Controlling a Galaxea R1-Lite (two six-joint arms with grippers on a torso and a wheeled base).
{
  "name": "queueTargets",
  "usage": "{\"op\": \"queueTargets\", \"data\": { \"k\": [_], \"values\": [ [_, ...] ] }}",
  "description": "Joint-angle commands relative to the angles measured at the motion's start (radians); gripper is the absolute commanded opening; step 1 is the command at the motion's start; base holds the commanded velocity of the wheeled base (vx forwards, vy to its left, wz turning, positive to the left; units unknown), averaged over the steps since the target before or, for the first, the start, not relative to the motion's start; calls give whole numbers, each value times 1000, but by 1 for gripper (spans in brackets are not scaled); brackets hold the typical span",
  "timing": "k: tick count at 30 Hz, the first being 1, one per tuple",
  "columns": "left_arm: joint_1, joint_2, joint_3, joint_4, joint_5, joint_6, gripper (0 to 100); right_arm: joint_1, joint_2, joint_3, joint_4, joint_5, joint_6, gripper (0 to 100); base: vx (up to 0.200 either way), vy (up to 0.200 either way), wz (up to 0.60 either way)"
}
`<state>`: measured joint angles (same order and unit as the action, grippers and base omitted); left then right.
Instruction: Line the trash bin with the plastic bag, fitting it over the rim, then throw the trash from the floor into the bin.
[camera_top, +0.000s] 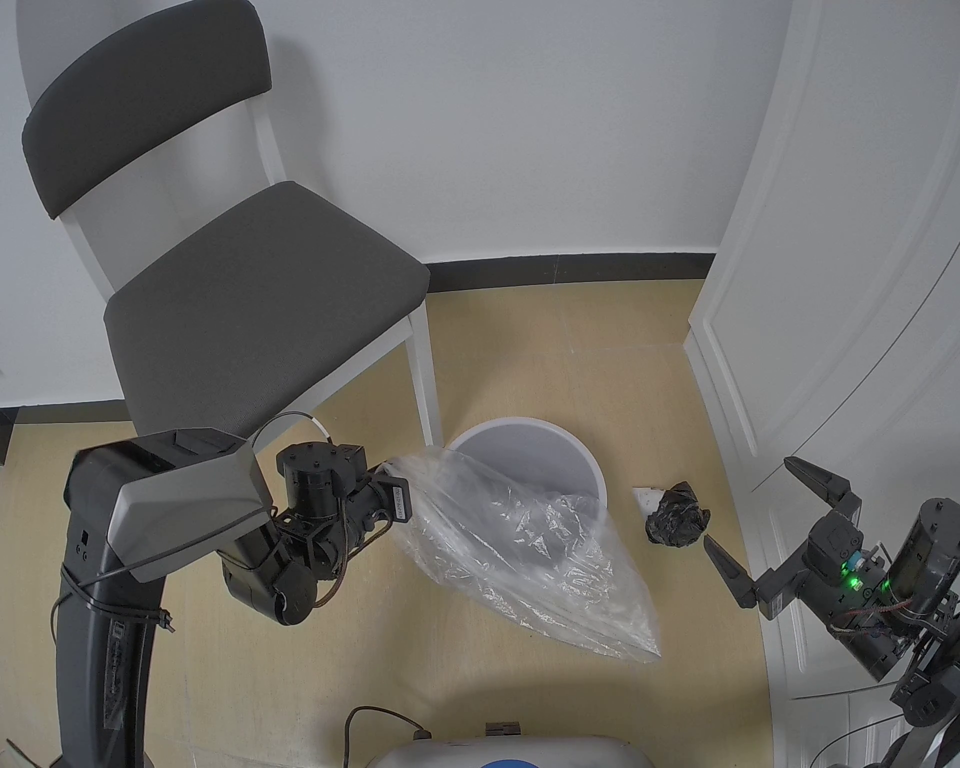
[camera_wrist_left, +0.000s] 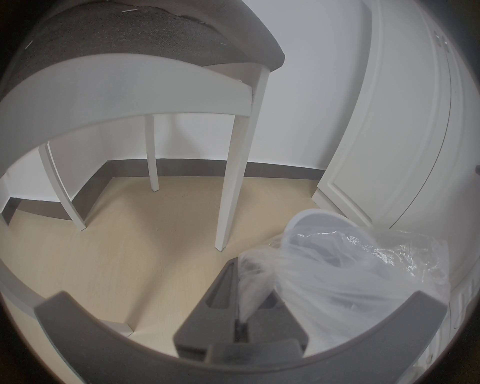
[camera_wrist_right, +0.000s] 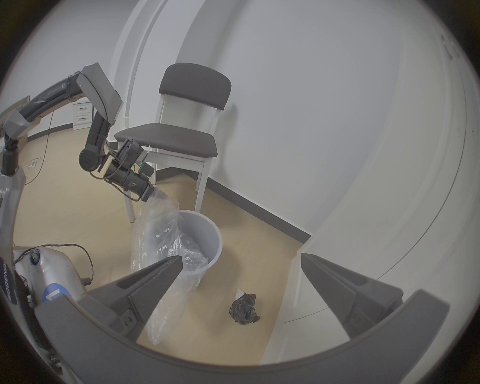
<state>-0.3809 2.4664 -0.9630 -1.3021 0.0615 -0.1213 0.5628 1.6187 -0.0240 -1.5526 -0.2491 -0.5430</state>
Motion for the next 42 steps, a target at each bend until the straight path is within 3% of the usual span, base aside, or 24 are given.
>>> {"op": "queueTargets", "data": {
  "k": [1, 8, 9, 16, 24, 25, 37, 42],
  "values": [
    [-4, 6, -5, 1, 1, -1, 0, 2, -16, 3, -18, 2, 1, 100, 0, 0, 0],
    [-6, 22, -22, 0, 3, -1, 0, -17, 92, -39, -18, 13, 64, 100, 0, 0, 0],
    [-6, 23, -26, -6, 3, -1, 0, -11, 171, -76, -18, 14, 159, 100, 0, 0, 0],
    [-39, 25, -26, -8, 18, -1, 0, 77, 412, -211, -18, 1, 367, 100, 0, 0, 0],
    [-33, 52, -48, 1, 35, 0, 0, 95, 425, -226, -18, 2, 419, 100, 0, 0, 0],
    [-35, 54, -48, 1, 35, 0, 100, 95, 418, -223, -18, 1, 419, 100, 0, 0, 0],
    [-10, 19, 21, -19, 23, 6, 100, 83, 412, -224, -18, 4, 420, 100, 0, 0, 0],
    [14, -61, 93, -11, -65, 8, 100, 98, 458, -228, -18, 13, 423, 100, 0, 0, 0]
  ]
}}
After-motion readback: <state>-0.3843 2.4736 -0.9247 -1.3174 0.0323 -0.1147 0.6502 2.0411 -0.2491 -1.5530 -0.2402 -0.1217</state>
